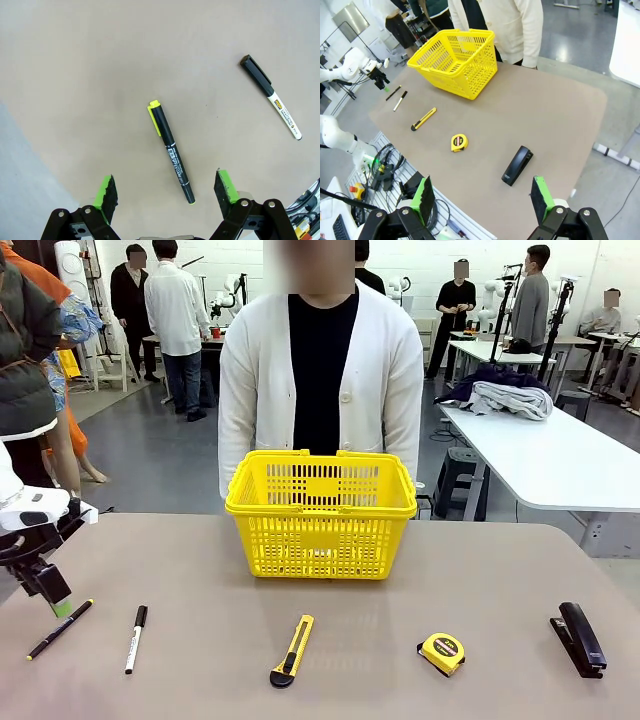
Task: Place the items the person wants into the basket.
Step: Pick up the item the person points to and place it in the Market Basket.
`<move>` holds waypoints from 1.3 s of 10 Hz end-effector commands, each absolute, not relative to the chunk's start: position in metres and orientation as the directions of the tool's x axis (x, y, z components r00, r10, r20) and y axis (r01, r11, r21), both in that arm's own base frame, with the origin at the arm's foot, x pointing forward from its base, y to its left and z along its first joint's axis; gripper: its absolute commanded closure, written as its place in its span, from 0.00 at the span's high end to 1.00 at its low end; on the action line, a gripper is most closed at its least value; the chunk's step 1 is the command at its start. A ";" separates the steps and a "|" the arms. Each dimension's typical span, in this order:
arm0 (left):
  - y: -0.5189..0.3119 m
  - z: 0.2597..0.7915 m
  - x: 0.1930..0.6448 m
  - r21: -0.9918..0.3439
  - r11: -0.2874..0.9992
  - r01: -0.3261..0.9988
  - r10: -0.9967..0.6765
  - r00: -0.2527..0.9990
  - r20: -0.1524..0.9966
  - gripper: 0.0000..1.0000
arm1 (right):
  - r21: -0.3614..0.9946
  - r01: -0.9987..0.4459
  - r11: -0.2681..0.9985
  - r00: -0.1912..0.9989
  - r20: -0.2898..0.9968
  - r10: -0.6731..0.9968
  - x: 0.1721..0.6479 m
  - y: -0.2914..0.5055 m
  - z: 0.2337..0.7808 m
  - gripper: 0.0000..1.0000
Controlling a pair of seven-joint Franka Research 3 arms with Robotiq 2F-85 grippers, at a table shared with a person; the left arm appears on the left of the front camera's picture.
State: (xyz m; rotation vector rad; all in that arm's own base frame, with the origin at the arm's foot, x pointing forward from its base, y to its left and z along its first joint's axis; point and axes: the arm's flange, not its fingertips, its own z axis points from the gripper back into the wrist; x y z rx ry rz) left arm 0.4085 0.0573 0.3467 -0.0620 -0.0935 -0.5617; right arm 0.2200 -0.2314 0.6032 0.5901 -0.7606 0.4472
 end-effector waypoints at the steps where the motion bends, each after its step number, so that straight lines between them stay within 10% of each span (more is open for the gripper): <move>1: 0.052 0.343 0.407 0.010 0.846 0.533 -0.531 0.841 0.102 1.00 | 0.329 -0.587 0.740 0.633 0.756 0.165 0.220 -0.232 0.603 1.00; 10: 0.026 0.305 0.410 0.016 0.847 0.531 -0.531 0.847 -0.023 1.00 | 0.329 -0.587 0.740 0.633 0.756 0.165 0.220 -0.232 0.603 1.00; 11: 0.025 0.307 0.411 0.028 0.840 0.542 -0.542 0.840 -0.008 0.91 | 0.329 -0.587 0.740 0.633 0.756 0.165 0.220 -0.232 0.603 1.00; 12: 0.026 0.307 0.411 0.032 0.838 0.545 -0.545 0.838 -0.009 0.51 | 0.329 -0.587 0.740 0.633 0.756 0.165 0.220 -0.232 0.603 1.00; 13: 0.028 0.307 0.411 0.028 0.838 0.545 -0.545 0.838 -0.006 0.42 | 0.329 -0.587 0.740 0.633 0.756 0.165 0.220 -0.232 0.603 1.00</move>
